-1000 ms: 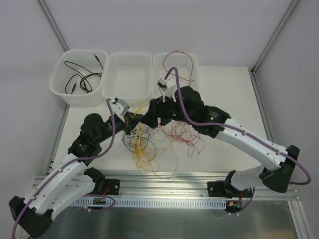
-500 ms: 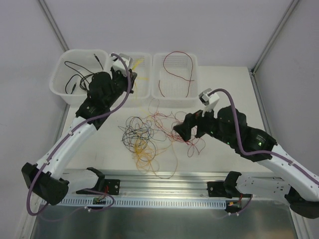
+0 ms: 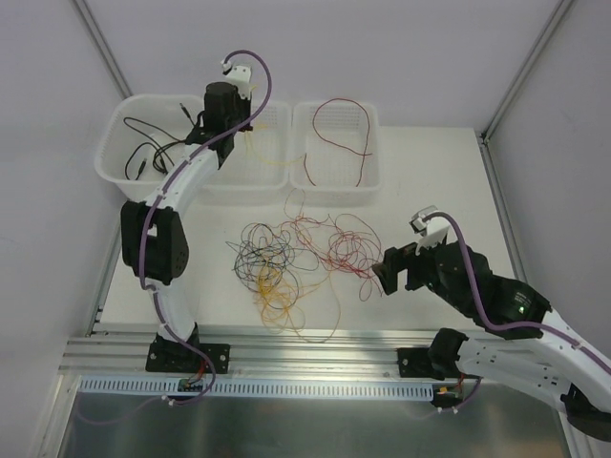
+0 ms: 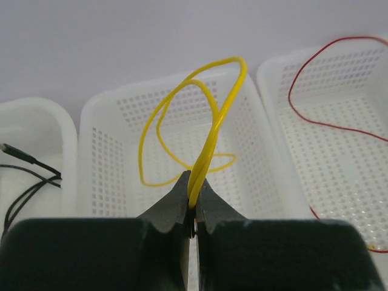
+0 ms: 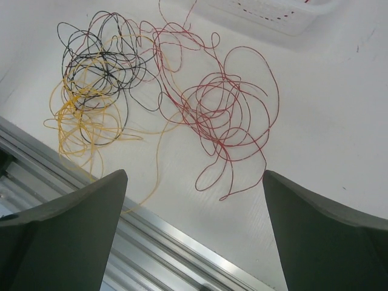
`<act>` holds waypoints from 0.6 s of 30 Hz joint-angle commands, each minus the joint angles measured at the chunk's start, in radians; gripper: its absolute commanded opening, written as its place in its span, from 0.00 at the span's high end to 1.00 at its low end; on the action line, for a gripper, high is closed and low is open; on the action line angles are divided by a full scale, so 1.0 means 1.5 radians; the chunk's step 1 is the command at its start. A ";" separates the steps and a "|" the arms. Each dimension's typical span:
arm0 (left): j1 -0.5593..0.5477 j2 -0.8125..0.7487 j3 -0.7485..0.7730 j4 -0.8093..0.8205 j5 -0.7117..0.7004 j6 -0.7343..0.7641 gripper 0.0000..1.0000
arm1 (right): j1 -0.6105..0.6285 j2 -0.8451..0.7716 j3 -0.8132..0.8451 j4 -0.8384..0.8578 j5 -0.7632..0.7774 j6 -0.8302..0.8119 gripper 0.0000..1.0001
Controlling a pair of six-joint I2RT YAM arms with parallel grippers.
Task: Untangle the cables
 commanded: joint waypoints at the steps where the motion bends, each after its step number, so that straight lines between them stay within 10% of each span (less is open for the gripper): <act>1: 0.023 0.064 0.061 0.003 0.006 -0.027 1.00 | 0.001 -0.023 -0.014 -0.012 0.033 -0.011 0.00; 8: 0.041 0.155 0.086 -0.002 -0.016 -0.049 0.88 | 0.001 -0.012 -0.027 -0.029 0.044 -0.006 0.00; 13: 0.041 0.102 0.037 -0.004 -0.038 -0.047 0.25 | 0.000 0.009 -0.027 -0.026 0.036 0.010 0.00; 18: 0.039 -0.049 -0.059 -0.044 0.064 -0.142 0.01 | 0.000 0.054 -0.006 -0.052 0.032 0.036 0.00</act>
